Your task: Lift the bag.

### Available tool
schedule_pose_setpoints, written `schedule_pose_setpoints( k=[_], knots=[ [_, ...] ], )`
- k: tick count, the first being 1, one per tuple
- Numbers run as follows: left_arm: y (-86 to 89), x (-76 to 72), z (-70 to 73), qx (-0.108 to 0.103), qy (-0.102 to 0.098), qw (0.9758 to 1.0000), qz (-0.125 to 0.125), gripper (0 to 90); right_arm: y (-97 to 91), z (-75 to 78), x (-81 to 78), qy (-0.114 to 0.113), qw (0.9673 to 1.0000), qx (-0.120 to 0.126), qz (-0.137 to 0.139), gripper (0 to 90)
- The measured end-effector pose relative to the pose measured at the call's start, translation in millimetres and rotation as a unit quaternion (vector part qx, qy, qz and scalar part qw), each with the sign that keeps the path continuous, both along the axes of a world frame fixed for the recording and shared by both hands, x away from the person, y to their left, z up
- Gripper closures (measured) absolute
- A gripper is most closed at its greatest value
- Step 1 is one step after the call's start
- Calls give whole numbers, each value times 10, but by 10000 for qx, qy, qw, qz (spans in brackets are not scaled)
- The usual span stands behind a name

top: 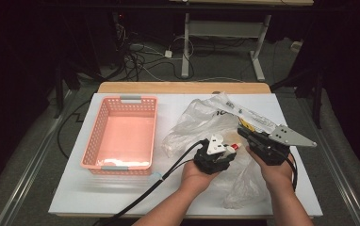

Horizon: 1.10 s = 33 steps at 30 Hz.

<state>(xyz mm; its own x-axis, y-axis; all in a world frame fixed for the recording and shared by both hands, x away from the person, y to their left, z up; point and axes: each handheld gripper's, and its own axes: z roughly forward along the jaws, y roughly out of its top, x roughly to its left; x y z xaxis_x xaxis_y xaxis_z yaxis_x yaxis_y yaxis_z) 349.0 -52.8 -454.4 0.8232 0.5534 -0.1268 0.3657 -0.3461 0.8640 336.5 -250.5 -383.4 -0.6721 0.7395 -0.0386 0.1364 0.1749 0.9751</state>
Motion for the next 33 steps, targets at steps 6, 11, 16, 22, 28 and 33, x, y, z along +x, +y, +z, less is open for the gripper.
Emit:
schedule_pose_setpoints(
  k=[6, 11, 16, 22, 28, 33],
  knots=[
    [-147, 68, -94, 87, 121, 9999, -38, 580, -10, -2, 2, 0, 10000, 5, 9, 900],
    [-196, 109, -120, 127, 156, 9998, 4, 578, -33, -3, 2, 27, 10000, 58, -13, 900],
    [-149, 146, -83, 63, 234, 9997, 101, 500, -32, -4, 4, 27, 10000, 57, -5, 900],
    [29, 51, 7, 38, 194, 9998, 52, 426, -31, -8, 2, 30, 10000, 47, -17, 900],
    [366, -125, 10, 103, 129, 9998, 65, 395, -21, -7, -1, 27, 10000, 19, -12, 900],
    [600, -291, -98, 385, 304, 9988, 11, 313, -6, -16, -3, 39, 10000, -19, -10, 900]
  ],
)
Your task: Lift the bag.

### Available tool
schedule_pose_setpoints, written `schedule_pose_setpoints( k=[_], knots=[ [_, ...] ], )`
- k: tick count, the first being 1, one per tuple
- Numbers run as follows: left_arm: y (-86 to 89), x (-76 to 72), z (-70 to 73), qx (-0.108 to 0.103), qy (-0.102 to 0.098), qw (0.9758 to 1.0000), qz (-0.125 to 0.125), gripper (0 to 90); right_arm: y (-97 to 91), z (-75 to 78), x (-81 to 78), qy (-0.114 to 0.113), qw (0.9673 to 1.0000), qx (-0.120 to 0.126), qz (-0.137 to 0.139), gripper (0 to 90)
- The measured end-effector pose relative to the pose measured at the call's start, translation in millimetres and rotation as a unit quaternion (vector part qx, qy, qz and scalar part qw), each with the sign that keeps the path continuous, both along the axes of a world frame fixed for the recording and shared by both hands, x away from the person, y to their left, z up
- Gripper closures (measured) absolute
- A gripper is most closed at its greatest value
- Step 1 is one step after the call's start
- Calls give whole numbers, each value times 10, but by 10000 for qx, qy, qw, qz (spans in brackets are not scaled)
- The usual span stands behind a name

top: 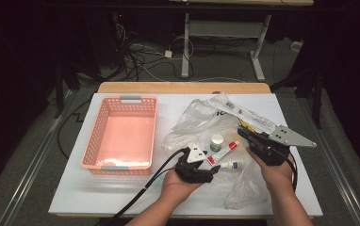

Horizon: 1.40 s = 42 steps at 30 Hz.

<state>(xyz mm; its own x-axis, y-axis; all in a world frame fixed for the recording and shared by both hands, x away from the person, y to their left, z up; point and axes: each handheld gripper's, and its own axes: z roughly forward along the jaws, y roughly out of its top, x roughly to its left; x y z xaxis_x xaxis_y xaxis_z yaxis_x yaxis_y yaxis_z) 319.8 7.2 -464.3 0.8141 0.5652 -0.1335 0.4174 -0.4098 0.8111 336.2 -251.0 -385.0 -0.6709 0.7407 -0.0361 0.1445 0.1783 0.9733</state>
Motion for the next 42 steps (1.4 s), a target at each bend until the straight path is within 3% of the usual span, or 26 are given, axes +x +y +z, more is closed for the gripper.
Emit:
schedule_pose_setpoints(
  k=[3, 6, 9, 12, 16, 20, 24, 27, 32, 34, 39, 42],
  knots=[
    [88, -63, -92, 488, 77, 9988, -9, 237, 6, -3, 0, -1, 10000, -19, 3, 900],
    [180, -109, -167, 758, 228, 9968, 72, 168, 13, -10, -4, 13, 10000, -32, -2, 900],
    [198, -90, -237, 1111, 434, 9925, 265, 39, 9, -21, 2, 22, 10000, -42, -15, 900],
    [194, -30, -265, 1169, 652, 9900, 437, 0, 18, -31, 3, 36, 10000, -52, -27, 900],
    [82, 34, -265, 1320, 687, 9876, 494, 3, 41, -55, 12, 69, 9999, -96, -27, 900],
    [101, -1, -267, 1154, 585, 9896, 635, 113, 79, -75, 7, 104, 9998, -157, -7, 900],
    [118, -16, -259, 1008, 512, 9916, 630, 323, 87, -82, -7, 114, 9997, -206, -26, 899],
    [142, -9, -256, 934, 473, 9912, 812, 505, 84, -97, 1, 126, 9997, -223, -27, 900],
    [77, -37, -255, 1045, 252, 9929, 513, 829, 92, -111, 11, 149, 9996, -252, -19, 900],
    [83, -29, -255, 1020, 284, 9932, 480, 876, 98, -113, 11, 145, 9996, -249, -7, 900],
    [134, -27, -253, 812, 348, 9953, 404, 883, 90, -114, 2, 148, 9996, -245, -23, 900],
    [205, -80, -240, 450, 117, 9977, 500, 883, 73, -110, 2, 133, 9996, -227, -50, 900]
  ],
)
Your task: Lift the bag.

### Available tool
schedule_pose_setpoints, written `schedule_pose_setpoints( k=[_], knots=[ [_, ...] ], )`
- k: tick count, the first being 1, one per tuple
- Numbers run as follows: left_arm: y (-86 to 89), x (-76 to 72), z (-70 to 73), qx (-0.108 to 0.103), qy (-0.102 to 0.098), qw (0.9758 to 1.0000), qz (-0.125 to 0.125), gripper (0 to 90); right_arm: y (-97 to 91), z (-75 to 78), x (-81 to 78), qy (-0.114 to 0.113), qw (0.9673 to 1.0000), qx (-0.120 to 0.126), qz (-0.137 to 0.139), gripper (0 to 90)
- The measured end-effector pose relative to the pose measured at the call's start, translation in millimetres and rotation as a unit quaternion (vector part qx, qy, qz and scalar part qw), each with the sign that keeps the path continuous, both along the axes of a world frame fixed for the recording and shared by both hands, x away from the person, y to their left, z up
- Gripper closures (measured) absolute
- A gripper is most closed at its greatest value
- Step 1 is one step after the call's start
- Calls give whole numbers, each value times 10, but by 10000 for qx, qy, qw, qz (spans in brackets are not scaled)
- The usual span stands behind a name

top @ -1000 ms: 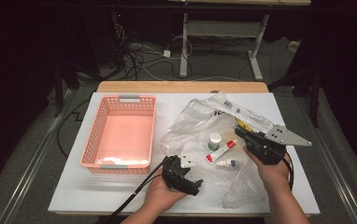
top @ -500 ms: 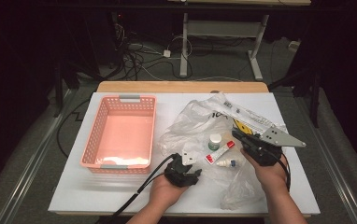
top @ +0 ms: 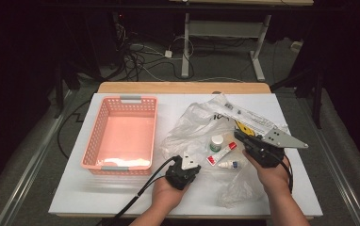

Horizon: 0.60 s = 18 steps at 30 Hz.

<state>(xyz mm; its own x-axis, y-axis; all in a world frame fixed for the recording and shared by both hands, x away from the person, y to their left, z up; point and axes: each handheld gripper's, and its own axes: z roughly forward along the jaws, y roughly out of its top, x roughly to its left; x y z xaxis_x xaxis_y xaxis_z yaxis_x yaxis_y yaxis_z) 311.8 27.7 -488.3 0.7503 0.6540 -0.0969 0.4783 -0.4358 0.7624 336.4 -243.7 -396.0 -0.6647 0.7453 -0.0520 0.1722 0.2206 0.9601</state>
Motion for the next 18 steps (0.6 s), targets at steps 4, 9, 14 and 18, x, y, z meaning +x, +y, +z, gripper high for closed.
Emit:
schedule_pose_setpoints(
  k=[4, 9, 14, 18],
  knots=[
    [85, -69, 11, -383, -325, 9987, 72, 883, -21, 7, -6, -32, 10000, 60, -49, 900],
    [129, -164, 15, -609, -765, 9952, 104, 883, -53, -2, -3, -46, 9998, 125, -156, 900],
    [165, -217, 20, -795, -1070, 9909, 194, 883, -48, -20, 12, -91, 9996, 123, -232, 900],
    [211, -219, 33, -989, -1249, 9865, 389, 883, -56, -22, -4, -151, 9993, 163, -290, 900]
  ],
)
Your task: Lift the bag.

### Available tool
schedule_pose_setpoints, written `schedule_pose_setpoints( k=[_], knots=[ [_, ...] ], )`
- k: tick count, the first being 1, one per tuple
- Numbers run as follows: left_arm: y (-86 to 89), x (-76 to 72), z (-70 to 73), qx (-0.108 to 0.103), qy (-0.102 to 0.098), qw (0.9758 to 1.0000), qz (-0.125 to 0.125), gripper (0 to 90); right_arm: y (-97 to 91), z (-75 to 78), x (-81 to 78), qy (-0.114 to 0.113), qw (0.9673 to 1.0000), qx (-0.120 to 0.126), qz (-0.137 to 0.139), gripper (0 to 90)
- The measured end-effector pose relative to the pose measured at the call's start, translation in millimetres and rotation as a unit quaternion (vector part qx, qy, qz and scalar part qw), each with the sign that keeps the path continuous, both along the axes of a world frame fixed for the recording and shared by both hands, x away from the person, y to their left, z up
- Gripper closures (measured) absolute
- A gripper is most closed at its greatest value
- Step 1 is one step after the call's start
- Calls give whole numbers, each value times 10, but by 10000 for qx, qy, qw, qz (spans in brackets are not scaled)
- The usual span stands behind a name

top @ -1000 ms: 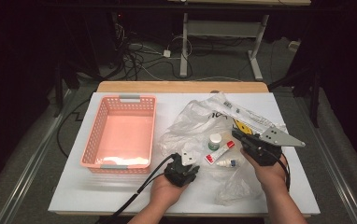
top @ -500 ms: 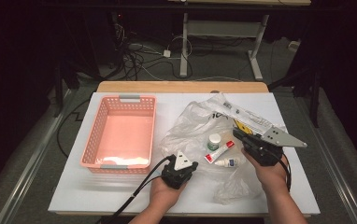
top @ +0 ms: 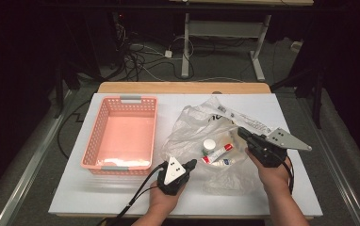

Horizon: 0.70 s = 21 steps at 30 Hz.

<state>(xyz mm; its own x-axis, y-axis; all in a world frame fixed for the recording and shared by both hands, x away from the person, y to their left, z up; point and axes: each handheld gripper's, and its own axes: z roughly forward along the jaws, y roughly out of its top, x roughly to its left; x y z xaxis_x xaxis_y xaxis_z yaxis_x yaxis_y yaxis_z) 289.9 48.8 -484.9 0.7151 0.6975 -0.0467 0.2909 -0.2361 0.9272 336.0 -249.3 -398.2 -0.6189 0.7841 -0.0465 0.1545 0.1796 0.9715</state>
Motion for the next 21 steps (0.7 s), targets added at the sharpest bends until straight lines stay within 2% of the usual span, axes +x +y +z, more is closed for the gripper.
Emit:
schedule_pose_setpoints(
  k=[5, 10, 14, 17, 20, 21],
  knots=[
    [-2, 13, 70, -44, -190, 9998, 88, 883, -34, 1, -15, -29, 10000, 55, -47, 900],
    [-8, 35, 259, -133, -535, 9984, 98, 883, -72, 37, -1, -107, 9997, 181, -121, 900],
    [1, 70, 437, -331, -798, 9962, 131, 883, -67, 68, -6, -160, 9994, 256, -149, 900],
    [-3, 94, 571, -327, -1112, 9932, 144, 883, -44, 92, -17, -218, 9992, 267, -179, 900],
    [-6, 132, 739, -361, -1368, 9898, 154, 883, -25, 146, -9, -309, 9990, 268, -203, 900],
    [-16, 139, 799, -367, -1396, 9894, 151, 883, -22, 174, -6, -354, 9987, 285, -210, 900]
  ],
)
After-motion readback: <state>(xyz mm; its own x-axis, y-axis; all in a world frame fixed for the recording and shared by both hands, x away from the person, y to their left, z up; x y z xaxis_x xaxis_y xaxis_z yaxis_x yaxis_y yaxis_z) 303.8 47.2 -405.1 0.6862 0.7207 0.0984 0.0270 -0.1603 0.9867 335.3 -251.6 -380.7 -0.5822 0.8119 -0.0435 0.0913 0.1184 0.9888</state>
